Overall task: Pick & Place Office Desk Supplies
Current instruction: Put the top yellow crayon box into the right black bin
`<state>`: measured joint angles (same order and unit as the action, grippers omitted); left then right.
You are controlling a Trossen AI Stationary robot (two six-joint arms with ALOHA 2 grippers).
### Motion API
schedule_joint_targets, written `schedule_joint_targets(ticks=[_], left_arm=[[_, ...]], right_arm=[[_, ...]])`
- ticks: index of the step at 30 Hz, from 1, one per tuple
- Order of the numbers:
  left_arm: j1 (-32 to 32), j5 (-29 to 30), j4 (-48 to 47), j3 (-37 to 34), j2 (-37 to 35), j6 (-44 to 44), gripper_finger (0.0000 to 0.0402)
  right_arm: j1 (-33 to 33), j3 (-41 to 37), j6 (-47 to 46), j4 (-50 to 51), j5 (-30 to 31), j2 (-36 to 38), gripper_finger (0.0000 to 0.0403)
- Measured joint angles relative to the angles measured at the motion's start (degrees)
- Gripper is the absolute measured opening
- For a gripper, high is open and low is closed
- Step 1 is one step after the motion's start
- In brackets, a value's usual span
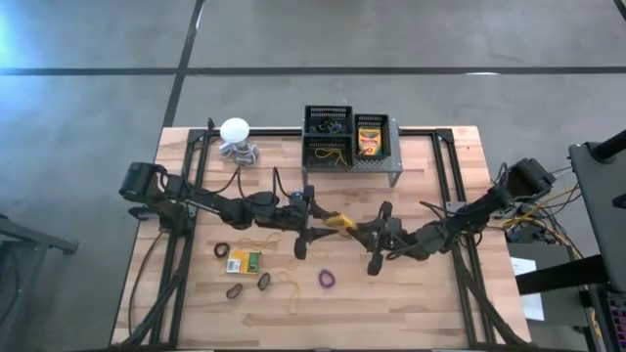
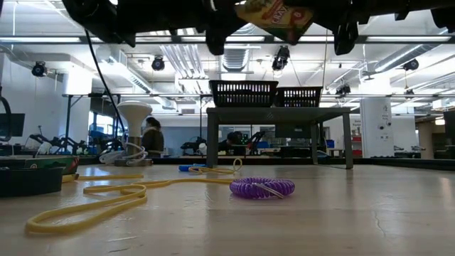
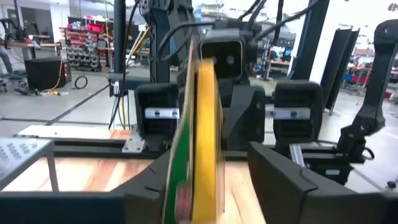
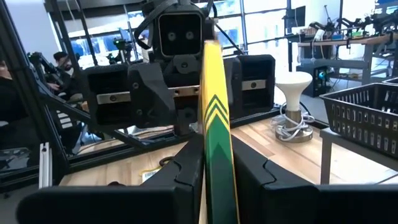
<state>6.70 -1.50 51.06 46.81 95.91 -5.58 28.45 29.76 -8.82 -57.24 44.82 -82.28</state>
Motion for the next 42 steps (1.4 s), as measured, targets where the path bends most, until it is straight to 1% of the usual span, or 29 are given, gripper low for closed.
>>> schedule_joint_targets(ticks=[3, 5, 8, 11, 12, 14, 16, 19, 22, 25, 26, 27, 29, 30, 32, 33, 35, 36, 38, 40, 42], left_arm=[[0.1, 0.0, -0.9, 1.0, 0.6, 0.7, 0.018], [0.1, 0.0, -1.6, 1.7, 1.3, 0.9, 0.0163], [0.2, -0.1, -2.9, 2.1, 2.0, 1.1, 0.011], [0.1, -1.4, -4.9, 2.1, 2.0, 1.3, 0.004], [0.1, -1.7, -5.2, 2.1, 2.0, 1.3, 0.0026], [0.1, -1.7, -5.3, 2.1, 2.0, 1.3, 0.0023], [0.1, -1.9, -5.3, 2.1, 1.9, 1.3, 0.0032], [0.0, -1.5, -5.8, 2.1, 1.5, 0.9, 0.0062], [-0.7, -2.5, -8.0, 2.0, -0.7, 1.1, 0.0106], [-1.9, -6.2, -12.8, 2.0, -5.0, 1.3, 0.0153], [-2.1, -7.1, -15.1, 2.0, -6.4, 1.8, 0.0168], [-2.3, -7.4, -17.6, 2.0, -7.7, 2.3, 0.0182], [-2.3, -7.5, -23.7, 1.5, -9.8, 2.4, 0.0207], [-2.3, -7.5, -26.0, 1.4, -10.5, 2.4, 0.0217], [-2.3, -7.4, -27.6, 0.6, -11.7, 2.2, 0.0234], [-2.0, -7.3, -26.7, 0.0, -12.0, 1.7, 0.024], [-1.7, -7.1, -21.5, -1.5, -11.7, 1.3, 0.0248], [-1.4, -7.1, -17.8, -2.5, -11.1, 1.1, 0.025], [-1.1, -6.9, -8.5, -3.4, -9.3, 1.1, 0.0252], [-1.0, -6.6, 0.3, -3.7, -6.8, 1.4, 0.0251], [-1.0, -5.7, 6.5, -4.0, -4.3, 1.6, 0.025]], right_arm=[[0.0, 0.0, 0.0, 0.0, 0.0, 0.0, 0.0053], [0.0, 0.0, 0.0, 0.1, 0.1, 0.0, 0.0051], [0.0, 0.0, 0.0, 0.1, 0.1, -0.2, 0.0044], [0.1, 0.0, -0.2, 1.0, 0.0, -0.2, 0.0038], [0.1, 0.0, -0.2, 1.1, -0.1, -0.2, 0.0037], [0.1, 0.0, -0.2, 1.1, -0.3, -0.2, 0.0034], [0.1, 0.0, -0.3, 1.1, -0.2, -0.2, 0.0033], [0.1, 0.0, -0.2, 1.1, -0.1, -0.2, 0.0032], [0.0, -1.0, -1.9, 0.5, 0.3, -0.1, 0.0031], [-0.1, -2.7, -5.6, 0.2, 0.6, -0.9, 0.003], [-0.2, -3.1, -5.7, -1.4, 0.6, -1.4, 0.003], [-0.2, -3.3, -4.7, -4.3, 0.6, -2.0, 0.003], [-0.4, -3.3, -0.3, -14.2, 0.5, -3.7, 0.003], [-0.5, -3.3, 3.1, -19.8, 0.4, -4.7, 0.003], [-0.9, -3.3, 11.2, -32.0, -2.5, -7.1, 0.0029], [-1.4, -2.5, 13.9, -32.7, -4.0, -7.4, 0.0029], [-2.1, -0.9, 16.7, -32.0, -5.3, -5.9, 0.0029], [-3.1, 0.4, 16.8, -32.7, -6.3, -5.8, 0.0029], [-4.3, 2.7, 18.4, -32.8, -11.5, -5.5, 0.0029], [-5.4, 5.2, 20.2, -31.1, -14.7, -5.5, 0.0029], [-6.0, 6.9, 22.2, -31.0, -15.4, -5.2, 0.0029]])
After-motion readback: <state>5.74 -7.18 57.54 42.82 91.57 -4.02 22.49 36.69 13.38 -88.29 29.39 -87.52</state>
